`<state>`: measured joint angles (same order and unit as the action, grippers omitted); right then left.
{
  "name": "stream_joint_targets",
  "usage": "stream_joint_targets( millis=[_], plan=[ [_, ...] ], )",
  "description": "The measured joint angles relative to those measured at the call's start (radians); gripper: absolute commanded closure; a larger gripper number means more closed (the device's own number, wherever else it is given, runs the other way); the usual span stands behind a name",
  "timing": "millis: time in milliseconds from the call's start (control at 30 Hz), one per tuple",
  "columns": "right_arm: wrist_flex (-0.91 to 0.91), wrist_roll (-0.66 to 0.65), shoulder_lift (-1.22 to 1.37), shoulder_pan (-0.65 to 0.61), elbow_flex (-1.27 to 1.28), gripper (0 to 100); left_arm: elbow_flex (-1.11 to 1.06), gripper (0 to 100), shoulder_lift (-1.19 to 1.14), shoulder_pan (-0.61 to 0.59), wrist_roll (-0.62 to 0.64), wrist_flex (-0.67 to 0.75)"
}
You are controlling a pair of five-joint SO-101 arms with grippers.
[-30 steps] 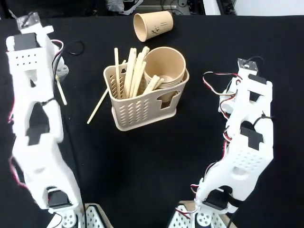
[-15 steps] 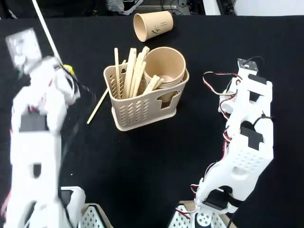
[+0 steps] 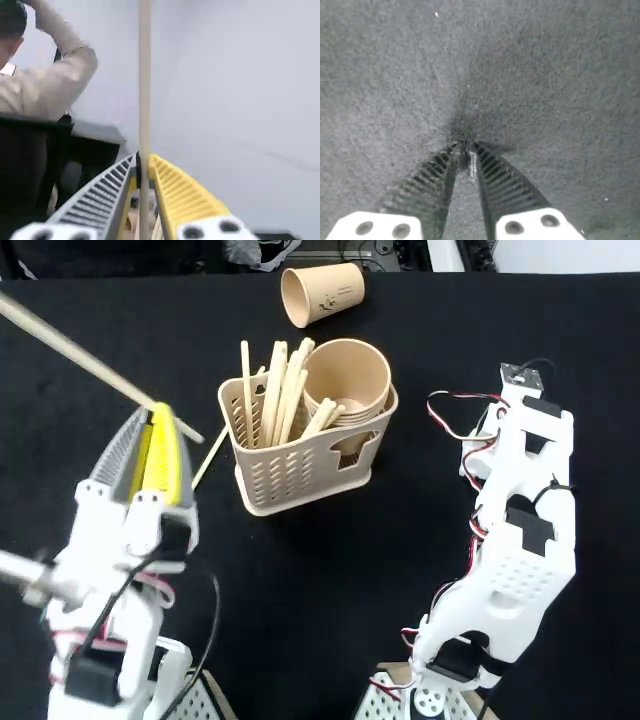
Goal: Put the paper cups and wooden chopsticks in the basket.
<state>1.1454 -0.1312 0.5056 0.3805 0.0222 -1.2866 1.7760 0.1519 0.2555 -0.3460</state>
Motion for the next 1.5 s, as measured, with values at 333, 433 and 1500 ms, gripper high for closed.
stream_joint_targets(
  millis=[333, 433, 1500],
  plan=[
    [0.0, 0.0, 0.0, 0.0, 0.0, 98.6, -0.002, 97, -0.189, 0.04, 0.041, 0.031],
    [0.0, 0.0, 0.0, 0.0, 0.0, 98.6, -0.002, 97, -0.192, 0.04, 0.063, 0.057],
    [0.0, 0.0, 0.0, 0.0, 0.0, 98.6, 0.06, 95, -0.559, 0.12, -0.029, 0.075]
  ],
)
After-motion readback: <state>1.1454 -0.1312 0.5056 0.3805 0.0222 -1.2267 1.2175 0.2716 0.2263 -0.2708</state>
